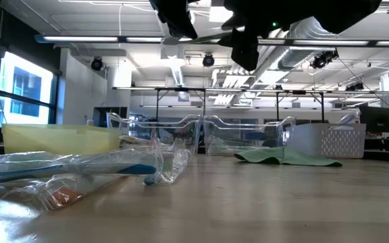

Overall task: Pick & Place Toothbrushes
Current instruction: Put the green toothbrush into the right transparent bin

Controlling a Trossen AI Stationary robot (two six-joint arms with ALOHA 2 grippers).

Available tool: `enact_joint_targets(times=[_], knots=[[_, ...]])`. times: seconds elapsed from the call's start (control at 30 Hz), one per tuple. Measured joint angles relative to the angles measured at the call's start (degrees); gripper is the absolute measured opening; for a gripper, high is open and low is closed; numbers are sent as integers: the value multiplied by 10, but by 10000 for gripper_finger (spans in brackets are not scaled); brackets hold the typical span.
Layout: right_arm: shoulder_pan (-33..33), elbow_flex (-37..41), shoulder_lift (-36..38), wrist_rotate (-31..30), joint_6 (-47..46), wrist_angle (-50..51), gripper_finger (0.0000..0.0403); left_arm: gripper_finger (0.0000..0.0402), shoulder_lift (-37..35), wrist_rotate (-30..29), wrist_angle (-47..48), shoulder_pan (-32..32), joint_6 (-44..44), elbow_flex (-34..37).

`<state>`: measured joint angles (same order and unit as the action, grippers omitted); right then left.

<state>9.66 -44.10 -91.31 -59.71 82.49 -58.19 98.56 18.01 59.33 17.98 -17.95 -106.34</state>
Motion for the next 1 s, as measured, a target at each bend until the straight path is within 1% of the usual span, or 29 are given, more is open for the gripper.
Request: enact_joint_targets(times=[0.07,0.17,0.4,0.63,0.73,0.87,1.0], knots=[[6,0,0,-2,10,1,189,0,0,-2,0,0,-7,0],[17,0,0,1,13,10,191,0,0,-2,-6,0,-13,0],[32,0,0,2,14,23,172,0,0,10,-9,0,-13,0],[24,0,0,-3,16,28,151,0,0,21,-8,0,-18,0],[18,0,0,-5,15,47,143,0,0,32,-7,0,-18,0],[14,0,-1,-23,13,59,139,0,0,37,-6,0,-18,0],[15,0,-1,-19,13,54,134,0,0,40,-6,0,-18,0]])
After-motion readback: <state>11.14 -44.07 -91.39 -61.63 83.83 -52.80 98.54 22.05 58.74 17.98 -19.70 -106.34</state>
